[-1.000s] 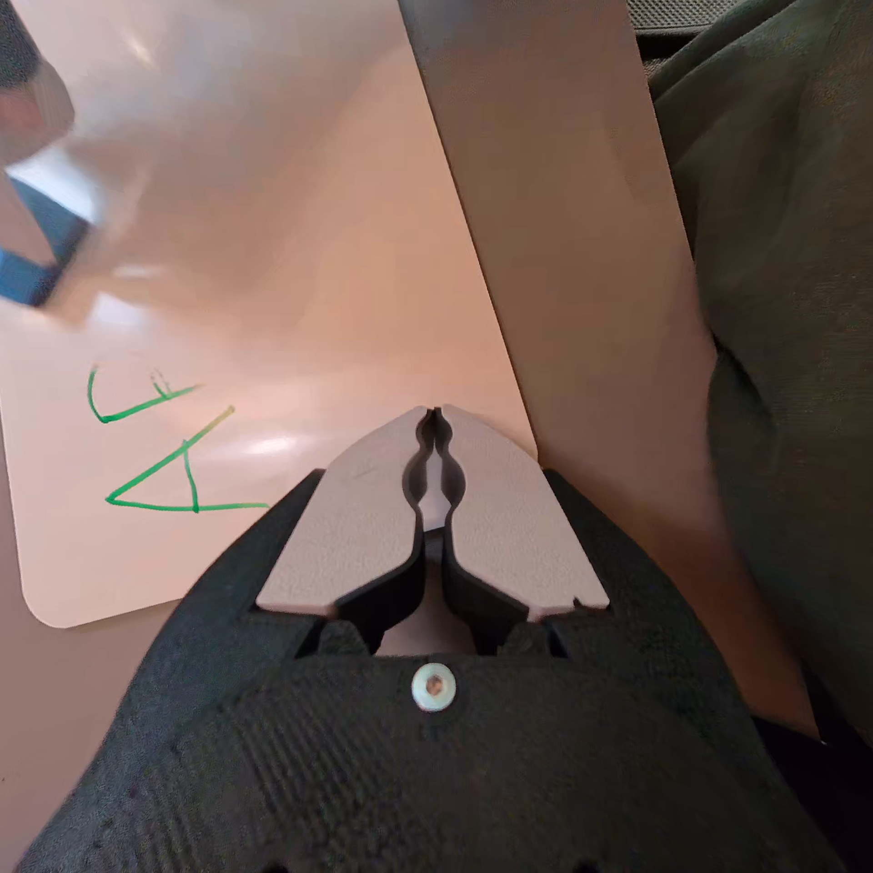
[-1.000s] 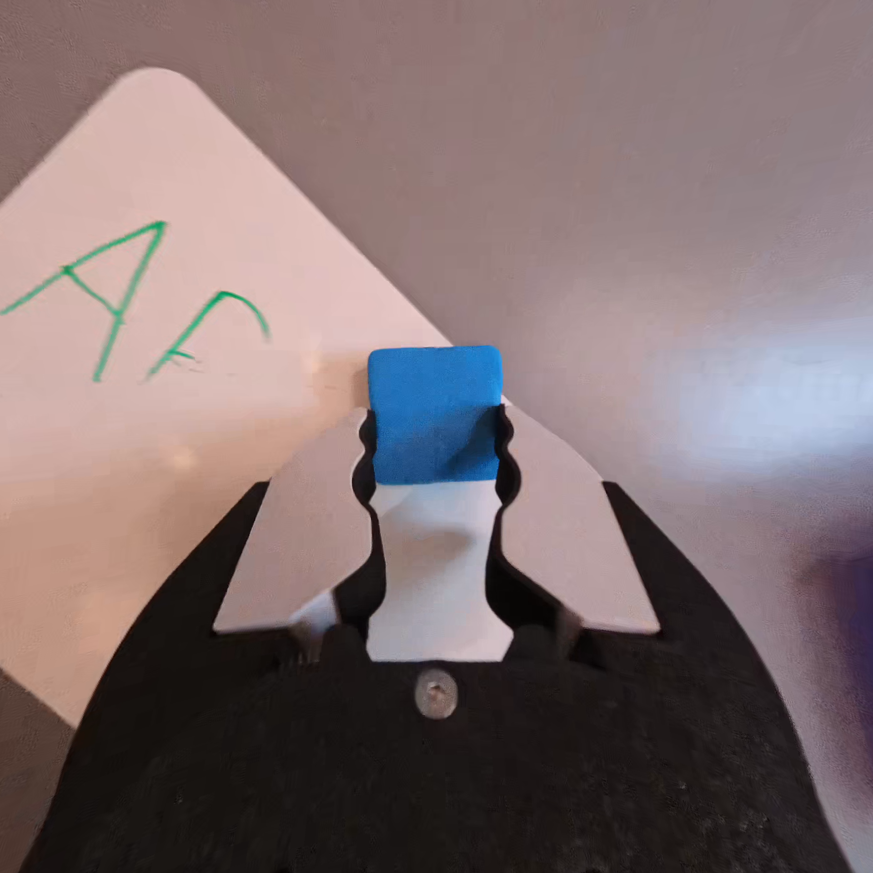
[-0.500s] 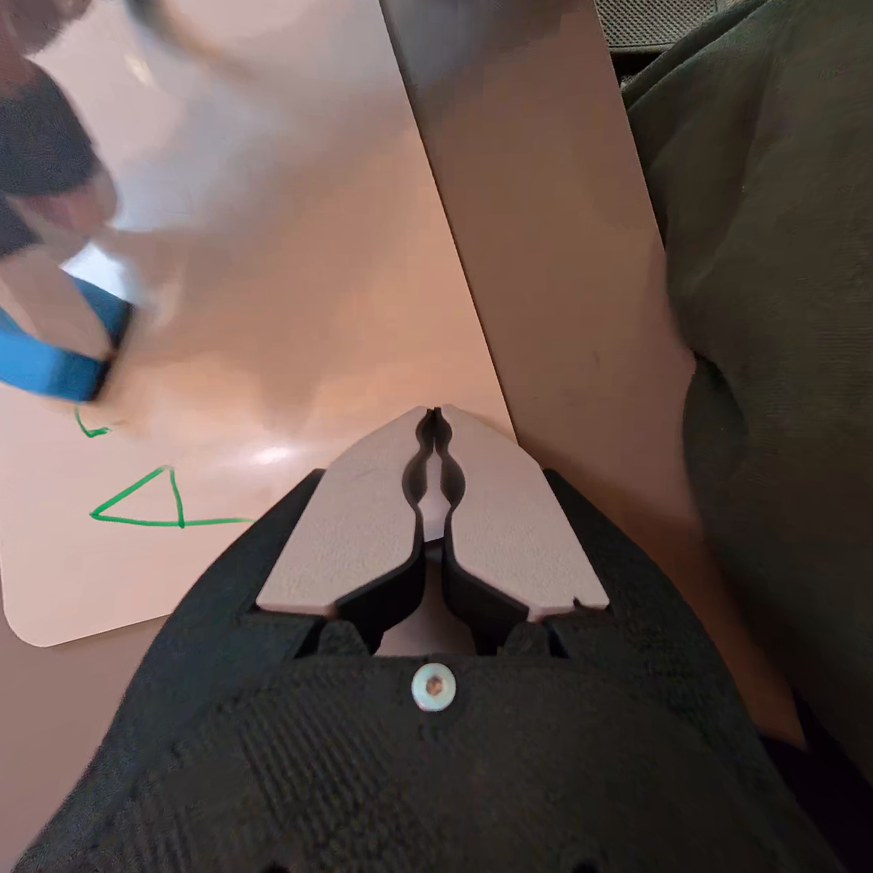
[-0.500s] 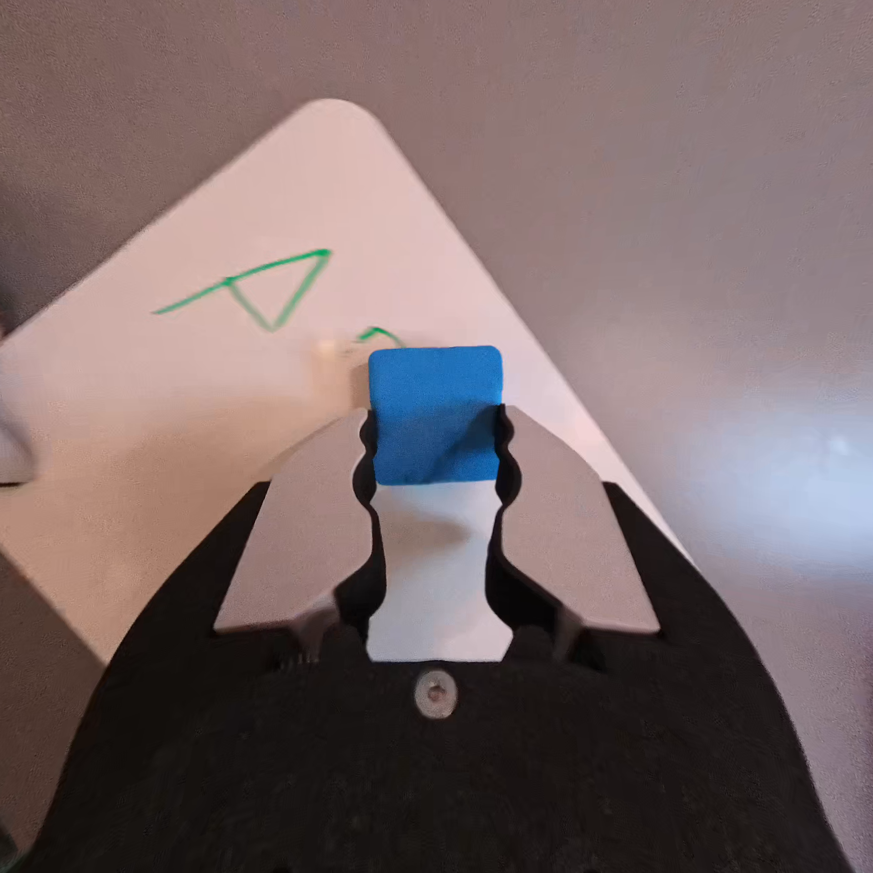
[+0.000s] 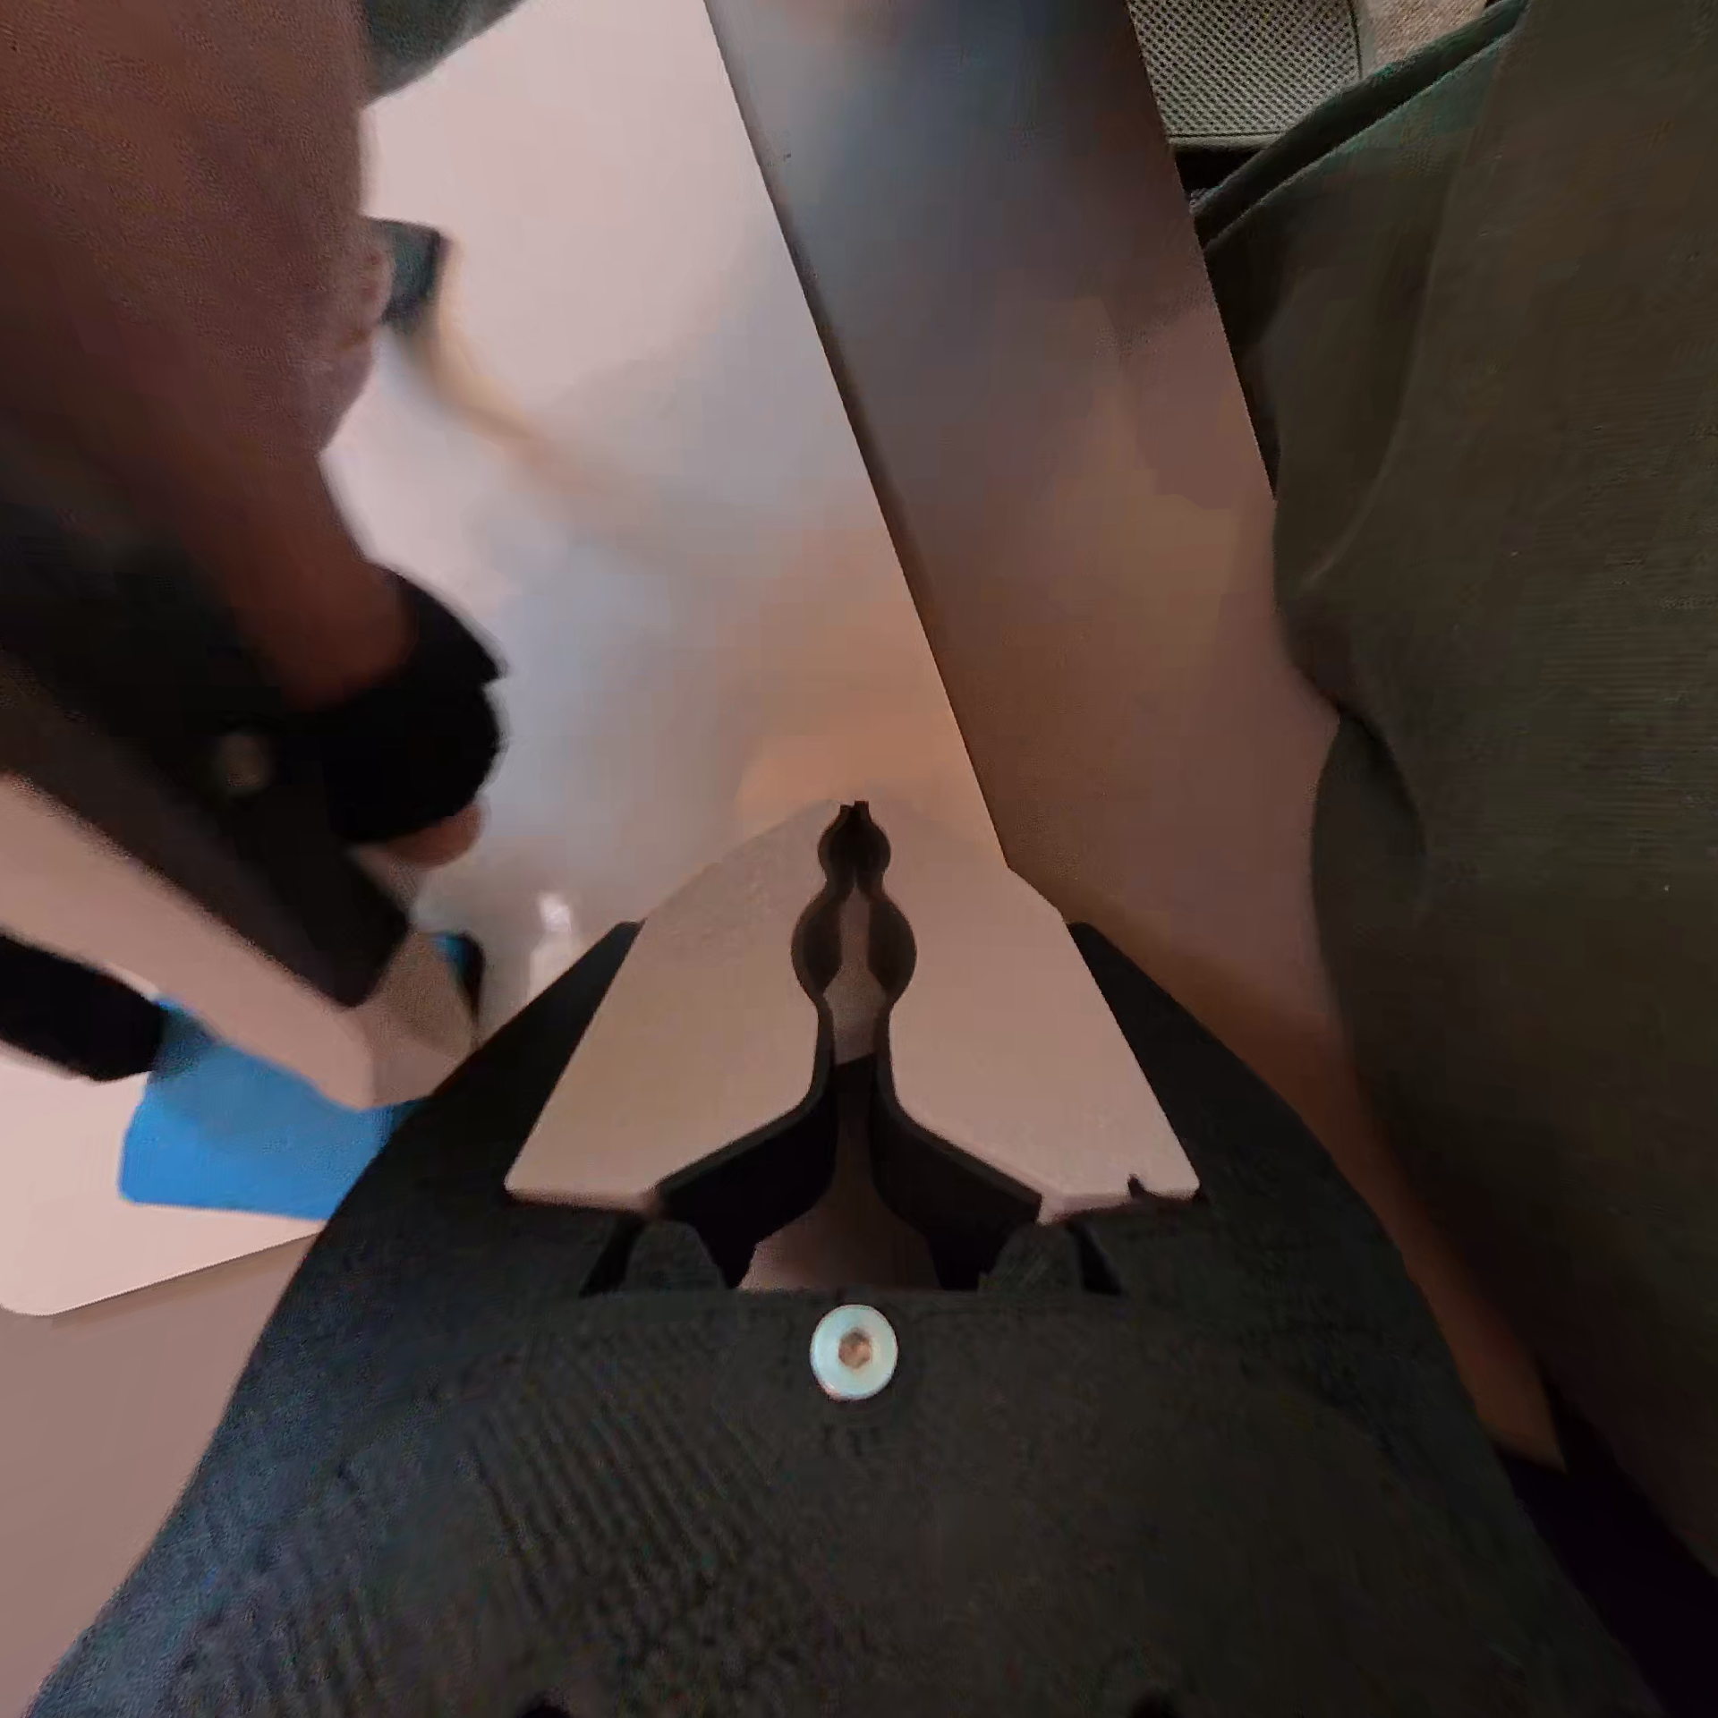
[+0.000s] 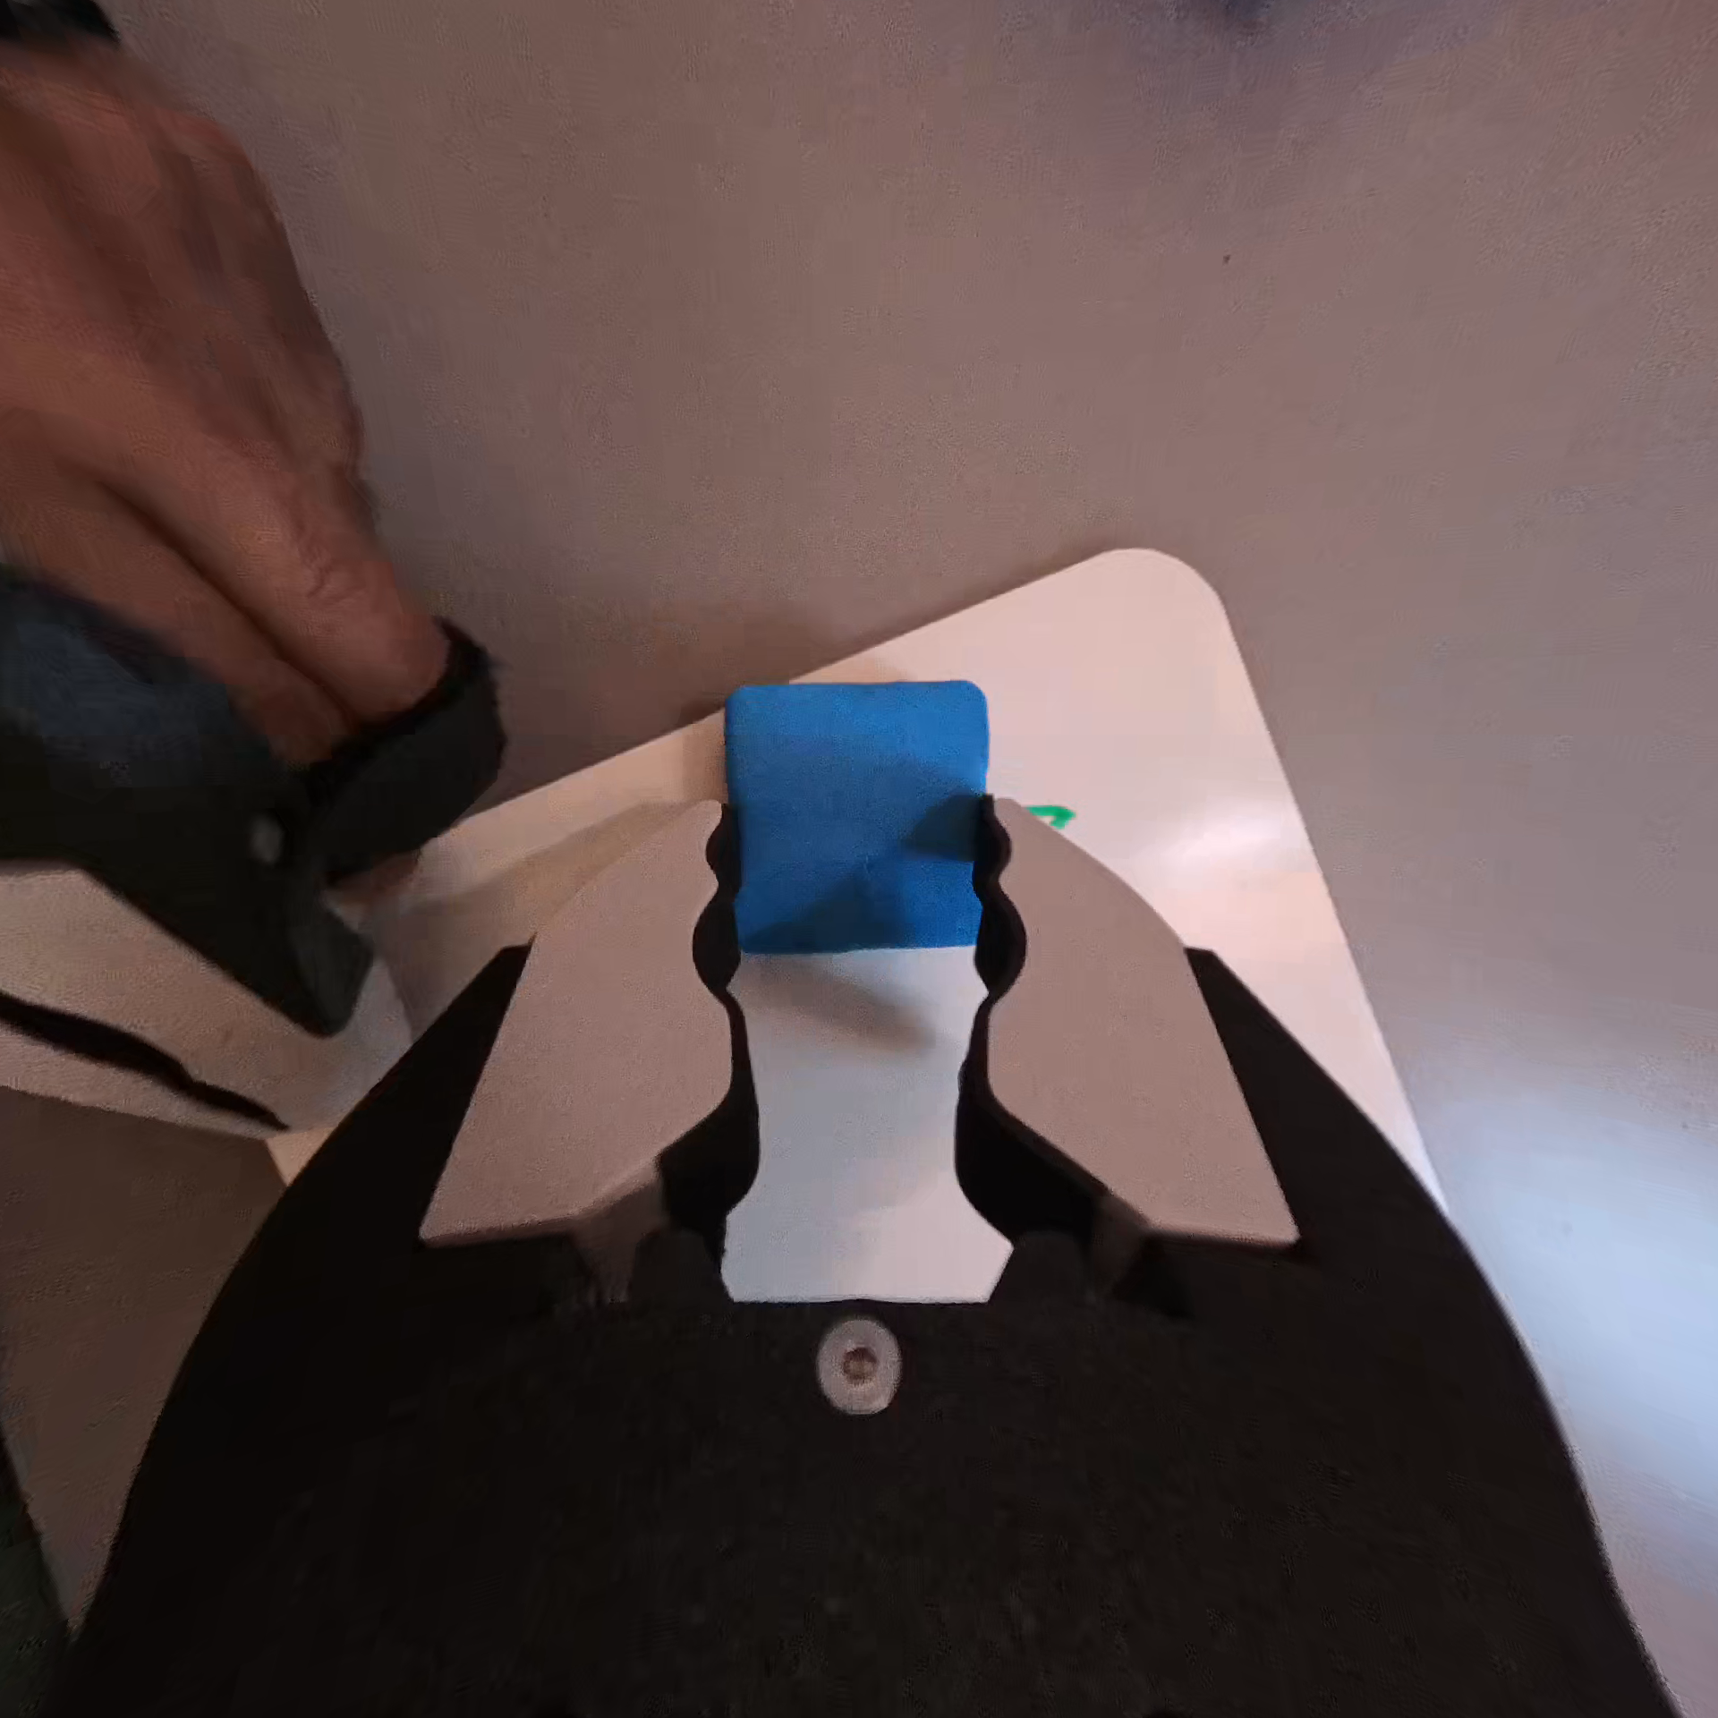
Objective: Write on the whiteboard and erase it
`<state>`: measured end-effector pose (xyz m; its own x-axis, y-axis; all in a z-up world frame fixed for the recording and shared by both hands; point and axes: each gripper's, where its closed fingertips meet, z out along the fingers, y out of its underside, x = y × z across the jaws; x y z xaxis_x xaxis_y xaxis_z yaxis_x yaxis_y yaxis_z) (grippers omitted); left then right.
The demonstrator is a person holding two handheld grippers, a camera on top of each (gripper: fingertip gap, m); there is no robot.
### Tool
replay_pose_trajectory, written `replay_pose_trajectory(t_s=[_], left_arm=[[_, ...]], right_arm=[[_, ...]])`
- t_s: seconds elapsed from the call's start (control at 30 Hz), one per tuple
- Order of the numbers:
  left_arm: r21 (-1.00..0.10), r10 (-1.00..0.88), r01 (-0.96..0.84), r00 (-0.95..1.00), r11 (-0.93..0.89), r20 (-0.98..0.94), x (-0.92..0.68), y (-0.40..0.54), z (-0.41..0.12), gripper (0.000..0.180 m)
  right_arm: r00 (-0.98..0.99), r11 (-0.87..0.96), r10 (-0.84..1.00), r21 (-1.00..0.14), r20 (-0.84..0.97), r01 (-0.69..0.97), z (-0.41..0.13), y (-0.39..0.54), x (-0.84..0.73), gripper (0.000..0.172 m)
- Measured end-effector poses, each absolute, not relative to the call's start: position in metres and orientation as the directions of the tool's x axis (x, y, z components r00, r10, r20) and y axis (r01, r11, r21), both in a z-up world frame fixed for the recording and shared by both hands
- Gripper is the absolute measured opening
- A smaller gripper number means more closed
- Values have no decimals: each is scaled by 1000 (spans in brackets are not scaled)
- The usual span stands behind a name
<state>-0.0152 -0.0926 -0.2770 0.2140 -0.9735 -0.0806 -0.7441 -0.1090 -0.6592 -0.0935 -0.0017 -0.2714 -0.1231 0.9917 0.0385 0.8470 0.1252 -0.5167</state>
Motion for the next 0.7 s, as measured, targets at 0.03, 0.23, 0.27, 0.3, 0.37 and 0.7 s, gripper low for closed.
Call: replay_pose_trajectory(t_s=[0.03, 0.23, 0.27, 0.3, 0.37, 0.7], left_arm=[[-659, -972, -745, 217, -103, -94, -15, -93, -277, 0], [-664, -971, -741, 218, -100, -96, -16, -93, -277, 0], [-666, -972, -739, 215, -102, -90, -16, -92, -277, 0], [-666, -973, -739, 214, -104, -85, -15, -92, -277, 0], [-662, -973, -742, 216, -106, -87, -15, -92, -277, 1], [-671, -971, -733, 221, -108, -86, -14, -92, -277, 0]], right_arm=[[-81, 82, 996, -525, 25, 847, -271, 14, -98, 49], [10, 2, 1000, -487, 22, 873, -271, 46, -84, 49], [-68, 71, 997, -484, 23, 872, -271, 19, -87, 49], [-133, 132, 991, -486, 33, 864, -271, -2, -91, 49], [-146, 140, 989, -512, 30, 847, -271, -5, -101, 49], [-93, 83, 996, -534, 8, 842, -271, -11, -67, 49]])
